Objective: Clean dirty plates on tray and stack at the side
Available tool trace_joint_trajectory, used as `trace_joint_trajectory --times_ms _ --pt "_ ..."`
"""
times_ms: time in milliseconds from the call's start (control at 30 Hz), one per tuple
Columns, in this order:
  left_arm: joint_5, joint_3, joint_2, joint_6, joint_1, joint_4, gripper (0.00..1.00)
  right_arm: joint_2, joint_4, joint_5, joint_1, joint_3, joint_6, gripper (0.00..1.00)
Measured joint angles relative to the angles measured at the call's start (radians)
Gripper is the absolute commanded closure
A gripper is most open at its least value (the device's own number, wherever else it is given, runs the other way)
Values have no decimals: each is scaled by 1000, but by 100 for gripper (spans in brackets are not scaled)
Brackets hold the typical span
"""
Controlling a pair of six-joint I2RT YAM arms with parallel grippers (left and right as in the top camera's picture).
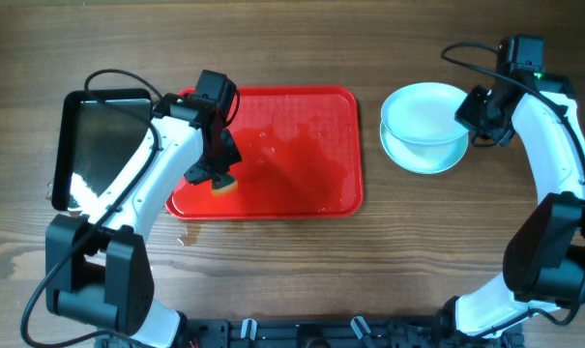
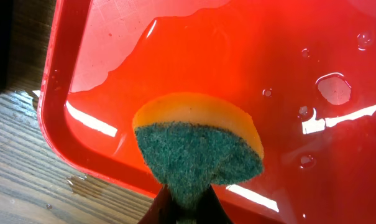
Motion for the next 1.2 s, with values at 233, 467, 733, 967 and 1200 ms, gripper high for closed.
trace_joint_trajectory --times_ms 233,467,733,967,1200 --pt "0 0 0 0 0 0 96 0 -32 0 0 0 6 66" --pt "0 0 0 0 0 18 96 -3 -66 -102 0 0 -38 67" --pt "0 0 0 60 52 121 96 -161 -157 -412 50 0 -124 65" --pt "4 0 0 64 252 119 96 -206 -212 -460 236 -1 -204 49" --pt "-2 0 0 69 440 151 96 -207 -75 -471 446 -114 -161 49"
